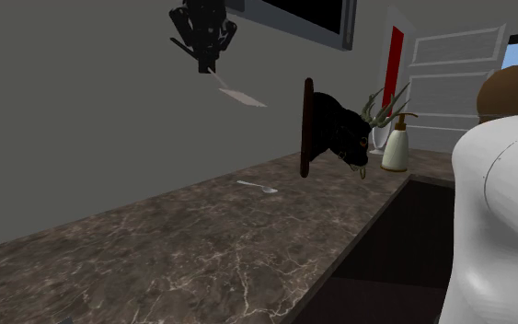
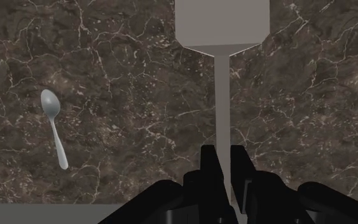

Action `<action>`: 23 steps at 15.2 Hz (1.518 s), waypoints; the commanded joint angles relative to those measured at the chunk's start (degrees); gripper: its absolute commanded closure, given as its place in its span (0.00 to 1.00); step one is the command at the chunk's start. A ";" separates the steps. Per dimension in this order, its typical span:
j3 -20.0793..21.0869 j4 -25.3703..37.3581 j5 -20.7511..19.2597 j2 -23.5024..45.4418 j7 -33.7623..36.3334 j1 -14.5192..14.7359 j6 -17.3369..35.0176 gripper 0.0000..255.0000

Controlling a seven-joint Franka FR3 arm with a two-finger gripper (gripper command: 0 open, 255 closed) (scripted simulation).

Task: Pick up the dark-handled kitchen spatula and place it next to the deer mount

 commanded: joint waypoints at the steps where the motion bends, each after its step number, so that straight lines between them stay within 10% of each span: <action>1: 0.09 1.67 0.09 0.21 -0.01 0.06 -1.49 1.00; 18: -0.08 19.92 1.27 5.24 -1.15 0.46 -14.80 1.00; 23: -5.47 26.97 2.83 11.91 -8.99 -2.01 -15.16 1.00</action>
